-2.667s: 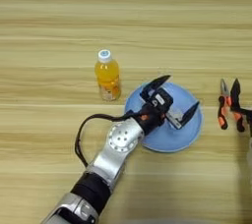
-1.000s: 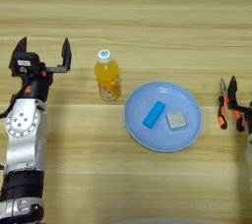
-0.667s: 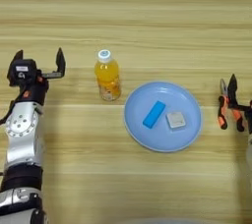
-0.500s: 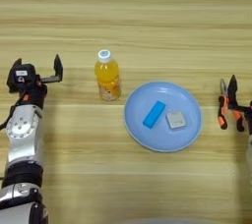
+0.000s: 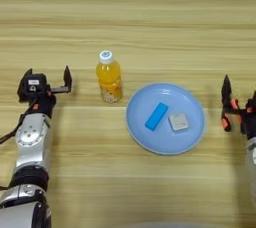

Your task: Move the objects on the table

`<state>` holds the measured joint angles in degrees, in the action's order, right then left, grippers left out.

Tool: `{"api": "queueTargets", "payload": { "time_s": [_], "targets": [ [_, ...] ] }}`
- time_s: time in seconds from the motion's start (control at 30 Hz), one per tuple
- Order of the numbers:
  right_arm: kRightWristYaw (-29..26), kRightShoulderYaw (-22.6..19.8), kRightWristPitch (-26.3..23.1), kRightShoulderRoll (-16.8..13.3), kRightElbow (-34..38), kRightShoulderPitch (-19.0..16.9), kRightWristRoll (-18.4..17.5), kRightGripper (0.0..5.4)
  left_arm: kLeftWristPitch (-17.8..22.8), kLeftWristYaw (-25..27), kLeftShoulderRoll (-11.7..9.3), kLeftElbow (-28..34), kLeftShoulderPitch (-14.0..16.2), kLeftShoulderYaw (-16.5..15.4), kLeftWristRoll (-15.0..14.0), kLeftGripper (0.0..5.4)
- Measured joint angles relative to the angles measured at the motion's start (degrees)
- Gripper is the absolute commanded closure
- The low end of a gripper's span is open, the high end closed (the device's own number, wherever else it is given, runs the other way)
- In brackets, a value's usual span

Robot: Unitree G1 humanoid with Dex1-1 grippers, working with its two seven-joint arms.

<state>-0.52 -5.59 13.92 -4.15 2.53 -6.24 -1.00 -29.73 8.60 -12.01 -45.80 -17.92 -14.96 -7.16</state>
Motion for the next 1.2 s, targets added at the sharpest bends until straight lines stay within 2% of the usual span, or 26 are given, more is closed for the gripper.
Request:
{"api": "queueTargets", "payload": {
  "time_s": [0.2, 0.33, 0.7, 0.87, 1.2],
  "targets": [
    [-1.3, 4.2, -5.1, 0.3, 7.6, -2.8, 1.6, 0.0, -0.6, 0.0, 0.0, -1.1, -0.8, 0.1, 0.0, 0.02],
    [-2.6, 6.6, -8.3, 0.3, 10.7, -3.3, 1.7, 0.0, -0.8, 0.0, 0.0, -2.0, -0.9, 0.2, 0.0, 0.02],
    [-4.8, 12.4, -15.1, -0.6, 11.3, -3.1, 5.1, 0.0, -1.0, -0.1, 0.0, -3.3, -1.3, 0.2, 0.0, 0.02],
    [-6.4, 14.9, -19.9, -0.4, 11.3, -2.9, 5.1, 0.0, -1.0, -0.4, 0.0, -3.6, -1.3, 0.2, 0.0, 0.02],
    [-7.9, 18.7, -25.5, -1.1, 12.4, -3.6, 6.6, 0.0, -1.0, -0.5, 0.0, -3.6, -1.3, 0.6, 0.0, 0.02]
  ]
}}
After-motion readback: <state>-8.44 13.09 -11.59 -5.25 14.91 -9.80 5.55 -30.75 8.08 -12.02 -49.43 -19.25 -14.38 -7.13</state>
